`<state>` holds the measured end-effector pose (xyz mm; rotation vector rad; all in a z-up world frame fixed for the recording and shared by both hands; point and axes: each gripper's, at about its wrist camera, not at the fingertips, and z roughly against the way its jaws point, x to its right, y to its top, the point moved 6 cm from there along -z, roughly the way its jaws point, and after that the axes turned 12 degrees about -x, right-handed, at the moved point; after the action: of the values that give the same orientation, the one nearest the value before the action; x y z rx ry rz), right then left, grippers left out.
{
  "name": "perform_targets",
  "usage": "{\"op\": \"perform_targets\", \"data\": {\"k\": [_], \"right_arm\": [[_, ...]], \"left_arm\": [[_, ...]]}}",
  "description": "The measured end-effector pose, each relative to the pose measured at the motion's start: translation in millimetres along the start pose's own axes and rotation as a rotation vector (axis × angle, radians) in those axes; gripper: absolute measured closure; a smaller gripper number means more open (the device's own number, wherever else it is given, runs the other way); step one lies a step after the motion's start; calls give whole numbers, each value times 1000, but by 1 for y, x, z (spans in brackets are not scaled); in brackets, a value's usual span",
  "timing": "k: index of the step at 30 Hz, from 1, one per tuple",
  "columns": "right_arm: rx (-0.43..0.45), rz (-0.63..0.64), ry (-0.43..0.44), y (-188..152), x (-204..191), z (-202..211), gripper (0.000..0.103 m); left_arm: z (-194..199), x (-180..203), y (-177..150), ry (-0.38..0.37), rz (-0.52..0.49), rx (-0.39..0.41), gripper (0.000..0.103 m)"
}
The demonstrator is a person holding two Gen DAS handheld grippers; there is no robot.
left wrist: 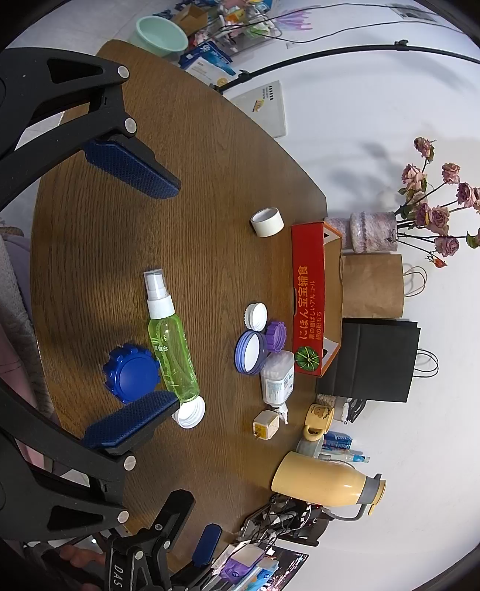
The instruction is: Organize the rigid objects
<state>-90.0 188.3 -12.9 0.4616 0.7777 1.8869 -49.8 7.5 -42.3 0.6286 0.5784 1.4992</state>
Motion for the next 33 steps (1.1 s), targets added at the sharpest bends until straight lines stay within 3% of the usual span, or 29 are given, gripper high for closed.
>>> {"op": "perform_targets", "data": {"k": [33], "right_arm": [[-2, -1, 1, -1, 0, -2, 0]], "left_arm": [[-2, 0, -6, -7, 6, -5, 0]]}}
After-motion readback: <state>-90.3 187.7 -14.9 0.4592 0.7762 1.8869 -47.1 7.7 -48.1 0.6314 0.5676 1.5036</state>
